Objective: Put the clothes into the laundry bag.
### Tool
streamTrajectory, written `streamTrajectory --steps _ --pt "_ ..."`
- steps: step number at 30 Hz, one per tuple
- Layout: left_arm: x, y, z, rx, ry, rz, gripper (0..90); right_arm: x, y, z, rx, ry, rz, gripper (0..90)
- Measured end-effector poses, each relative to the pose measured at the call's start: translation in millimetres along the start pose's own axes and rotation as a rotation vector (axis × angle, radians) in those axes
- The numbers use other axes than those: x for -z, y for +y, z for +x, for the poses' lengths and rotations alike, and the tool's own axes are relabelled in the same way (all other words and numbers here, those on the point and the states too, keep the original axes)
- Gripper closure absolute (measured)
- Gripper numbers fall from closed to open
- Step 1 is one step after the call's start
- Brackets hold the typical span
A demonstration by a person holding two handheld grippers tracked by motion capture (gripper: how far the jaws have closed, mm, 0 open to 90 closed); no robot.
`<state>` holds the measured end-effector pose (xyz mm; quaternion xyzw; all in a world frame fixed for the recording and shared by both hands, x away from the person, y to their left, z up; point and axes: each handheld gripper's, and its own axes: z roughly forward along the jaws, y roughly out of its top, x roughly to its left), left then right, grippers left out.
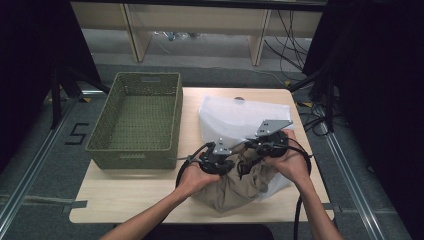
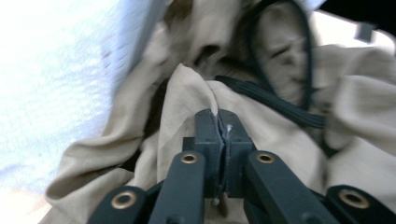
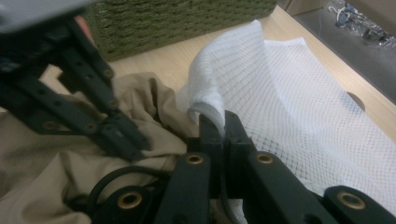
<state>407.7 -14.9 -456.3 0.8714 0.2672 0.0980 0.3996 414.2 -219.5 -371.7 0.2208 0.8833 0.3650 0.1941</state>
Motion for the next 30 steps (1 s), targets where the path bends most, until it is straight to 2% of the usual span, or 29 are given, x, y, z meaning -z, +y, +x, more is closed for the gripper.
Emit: streamTrajectory --steps 2,3,4,5,7,9,10,11,12,14,15,16,17,18,20,21,22,23,25,26,27,28,30 --pt "-5.4 -5.2 5.8 0.025 -0.017 0.012 74.5 -0.3 -2.1 0.5 -0.010 0.010 0.008 89.9" --pt "-3.3 -6.4 5.2 0.033 -0.033 -0.008 68.4 -0.1 -2.6 0.7 -0.017 0.008 0.011 89.8" --pt "3.0 -6.7 3.4 0.025 -0.009 -0.001 51.5 0.3 -3.0 -0.1 -0.004 0.007 0.009 89.9" --pt "9.2 -7.9 0.9 0.013 0.003 -0.011 51.5 0.3 -3.0 -0.1 -0.004 0.007 0.009 89.9" --pt "26.2 -11.9 -5.1 -0.007 0.057 -0.008 33.8 0.5 -3.4 -0.9 0.000 0.007 0.005 89.9" --pt "41.3 -19.5 -3.2 -0.007 0.097 0.006 25.5 0.5 -3.4 -0.9 -0.008 0.008 0.008 89.8" --pt "45.9 -24.2 -0.4 0.009 0.117 0.012 22.8 0.2 -3.5 -0.9 -0.011 0.009 0.011 89.8" --pt "47.5 -29.5 2.9 0.047 0.135 0.028 17.9 -0.6 -3.6 -1.4 0.001 0.007 0.009 89.8" --pt "46.9 -34.6 7.2 0.067 0.144 0.046 14.6 -1.1 -3.5 0.0 -0.005 0.012 0.016 89.9" --pt "38.5 -44.6 12.6 0.088 0.112 0.052 15.3 -1.9 -3.0 1.7 -0.011 0.007 0.021 89.9" --pt "31.7 -47.8 14.4 0.113 0.096 0.058 15.9 -2.8 -2.6 1.6 -0.003 0.008 0.021 89.9" --pt "24.8 -49.5 15.8 0.113 0.082 0.052 15.7 -4.1 -2.6 2.4 -0.005 0.000 0.014 89.9" --pt "18.1 -49.7 16.9 0.094 0.038 0.037 18.2 -4.6 -2.5 3.0 -0.012 0.002 0.017 89.8" --pt "11.9 -48.8 17.9 0.074 -0.002 0.028 28.1 -5.1 -2.7 3.1 -0.005 0.002 0.017 89.8" --pt "3.2 -43.7 16.3 0.033 -0.022 0.015 52.0 -5.6 -2.4 2.6 0.006 0.004 0.013 89.8" --pt "3.0 -40.3 14.7 0.025 -0.037 -0.007 65.1 -5.6 -2.3 2.6 0.006 0.003 0.013 89.8" --pt "3.4 -36.7 12.0 0.048 -0.053 -0.033 70.1 -5.2 -2.2 3.2 0.003 0.006 0.017 89.8" --pt "7.4 -31.5 7.9 0.026 -0.049 -0.045 75.1 -5.2 -1.9 3.4 0.009 0.008 0.013 89.8" --pt "20.3 -16.7 -7.8 0.007 -0.068 -0.120 77.5 -3.5 -0.5 4.2 0.015 0.022 0.014 89.9" --pt "25.1 -10.9 -11.8 0.010 -0.077 -0.144 85.7 -1.9 0.7 5.4 0.000 0.024 0.010 89.8" --pt "30.2 -2.6 -17.3 0.013 -0.083 -0.163 86.2 -1.2 1.5 6.3 -0.002 0.025 0.009 89.9" --pt "33.0 5.3 -20.0 -0.007 -0.083 -0.165 86.2 -0.4 2.7 7.2 0.004 0.023 0.004 89.9" --pt "26.6 15.8 -17.8 -0.003 -0.060 -0.154 85.8 3.4 5.2 8.5 0.013 0.024 -0.009 89.9"
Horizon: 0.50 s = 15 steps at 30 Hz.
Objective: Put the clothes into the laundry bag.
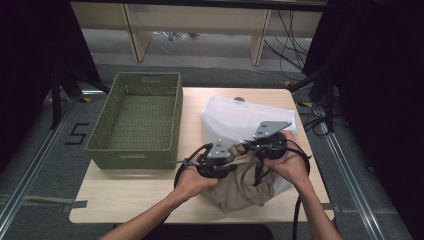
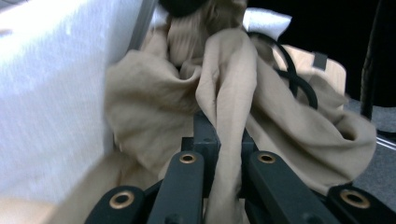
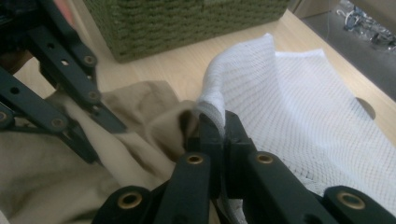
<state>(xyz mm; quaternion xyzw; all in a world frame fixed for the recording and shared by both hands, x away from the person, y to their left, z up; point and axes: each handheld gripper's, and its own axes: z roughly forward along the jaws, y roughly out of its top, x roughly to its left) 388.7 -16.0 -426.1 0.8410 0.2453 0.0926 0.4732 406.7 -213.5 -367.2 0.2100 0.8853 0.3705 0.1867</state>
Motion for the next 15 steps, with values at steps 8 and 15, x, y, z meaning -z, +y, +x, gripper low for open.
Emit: streamTrajectory --steps 8,15 --pt "-53.6 -27.2 21.9 0.125 0.036 0.065 74.0 2.9 -4.0 2.7 0.002 0.008 0.018 89.9" --pt "1.1 -31.6 18.9 0.103 0.062 0.067 33.1 -0.1 -12.3 -0.6 -0.022 0.014 0.036 89.8"
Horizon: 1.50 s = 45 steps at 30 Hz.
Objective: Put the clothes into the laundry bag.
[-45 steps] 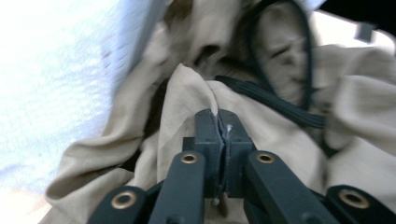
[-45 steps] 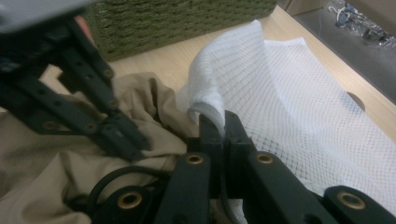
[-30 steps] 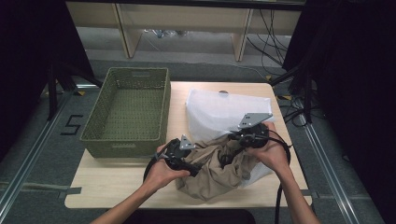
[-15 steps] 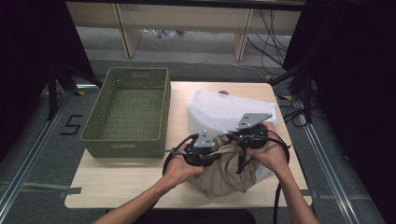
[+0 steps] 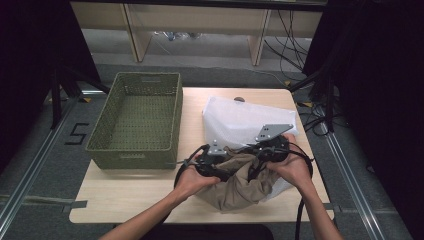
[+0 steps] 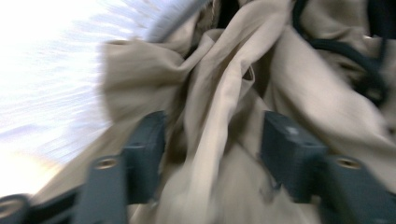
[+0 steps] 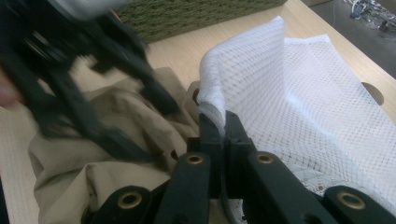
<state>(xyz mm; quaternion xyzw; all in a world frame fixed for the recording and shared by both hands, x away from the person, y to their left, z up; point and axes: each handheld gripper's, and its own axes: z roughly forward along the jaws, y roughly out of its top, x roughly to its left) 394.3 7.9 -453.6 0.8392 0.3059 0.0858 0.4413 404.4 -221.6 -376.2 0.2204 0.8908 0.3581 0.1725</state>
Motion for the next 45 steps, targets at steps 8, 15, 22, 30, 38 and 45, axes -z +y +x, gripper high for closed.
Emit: streamTrajectory --steps 8,15,22,30,38,45 --pt "24.1 -38.1 29.4 0.026 0.078 0.149 19.4 -2.3 1.0 1.1 0.009 -0.013 -0.007 89.8" --pt "-15.3 -51.2 32.5 0.031 0.078 0.219 15.8 -3.6 0.5 0.6 0.010 -0.010 -0.003 89.8" --pt "-23.4 -40.1 19.7 -0.113 0.027 0.124 79.9 -5.5 -0.6 0.9 0.000 -0.005 0.001 89.8" --pt "-0.4 -6.5 -26.4 -0.195 -0.037 -0.078 86.3 -4.6 0.4 0.3 0.010 -0.009 -0.004 89.8" --pt "-32.2 3.9 -44.7 -0.268 -0.114 -0.109 85.0 1.9 5.4 3.1 0.006 -0.014 -0.024 89.9" --pt "-34.2 1.5 -23.0 -0.093 0.025 -0.094 56.6 3.6 3.8 2.1 0.004 -0.003 -0.019 89.9"
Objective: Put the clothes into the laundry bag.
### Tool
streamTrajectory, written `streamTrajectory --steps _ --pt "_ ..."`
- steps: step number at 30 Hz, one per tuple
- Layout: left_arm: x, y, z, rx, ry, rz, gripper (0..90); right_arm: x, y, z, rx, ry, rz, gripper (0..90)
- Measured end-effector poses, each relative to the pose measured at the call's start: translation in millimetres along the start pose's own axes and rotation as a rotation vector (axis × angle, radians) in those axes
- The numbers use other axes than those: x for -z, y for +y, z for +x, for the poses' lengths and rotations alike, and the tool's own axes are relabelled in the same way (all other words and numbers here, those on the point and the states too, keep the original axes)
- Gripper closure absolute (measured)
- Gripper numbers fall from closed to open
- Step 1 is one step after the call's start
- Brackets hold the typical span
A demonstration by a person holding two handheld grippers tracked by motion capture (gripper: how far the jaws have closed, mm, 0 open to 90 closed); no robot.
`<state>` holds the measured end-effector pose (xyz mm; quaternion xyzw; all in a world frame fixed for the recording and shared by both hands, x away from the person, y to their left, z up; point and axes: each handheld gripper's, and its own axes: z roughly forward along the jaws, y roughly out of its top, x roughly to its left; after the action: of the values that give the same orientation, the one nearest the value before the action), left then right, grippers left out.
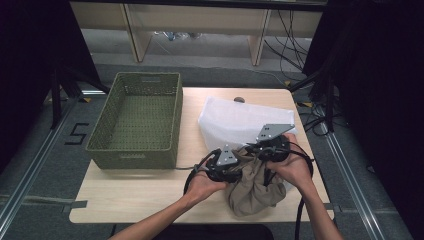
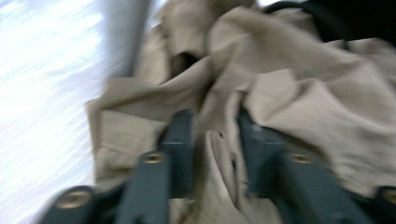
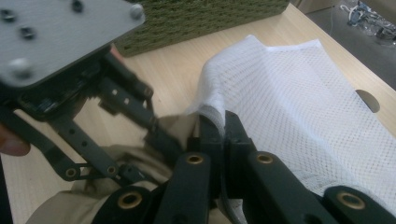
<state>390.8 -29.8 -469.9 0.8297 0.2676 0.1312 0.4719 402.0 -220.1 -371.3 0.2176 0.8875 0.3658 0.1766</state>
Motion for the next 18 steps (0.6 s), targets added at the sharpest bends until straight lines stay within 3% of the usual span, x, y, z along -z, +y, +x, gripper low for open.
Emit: streamTrajectory --steps 1,7,10,12,13,14,16,17,18 --pt "-0.7 -2.0 0.4 0.030 0.013 0.007 51.2 -1.0 -0.1 0.1 0.000 0.000 0.002 89.9" --pt "-2.2 -11.3 0.6 0.091 0.133 0.068 30.6 -3.7 -1.6 -0.7 0.007 0.003 0.007 89.9" --pt "2.2 -15.6 3.2 0.116 0.165 0.089 25.3 -3.3 -2.6 -0.9 -0.010 0.002 0.009 89.9" --pt "5.1 -19.5 5.4 0.166 0.191 0.102 19.5 -4.4 -2.0 -0.8 -0.006 0.006 0.015 89.8" --pt "3.7 -20.7 5.5 0.196 0.175 0.107 15.3 -6.1 -1.8 -0.1 0.011 -0.001 0.006 89.9" --pt "1.5 -22.0 5.7 0.189 0.143 0.126 16.2 -5.6 -1.2 0.9 0.000 0.007 0.019 89.9" --pt "-5.7 -23.9 4.8 0.166 0.124 0.144 18.9 -7.0 -0.1 0.7 0.015 0.008 0.012 89.9" --pt "-11.7 -24.2 3.0 0.170 0.073 0.118 28.1 -7.1 0.1 1.0 0.014 0.011 0.014 89.9" --pt "-13.4 -23.7 4.3 0.153 0.050 0.132 45.3 -7.1 -0.1 1.8 0.010 0.009 0.018 89.9"
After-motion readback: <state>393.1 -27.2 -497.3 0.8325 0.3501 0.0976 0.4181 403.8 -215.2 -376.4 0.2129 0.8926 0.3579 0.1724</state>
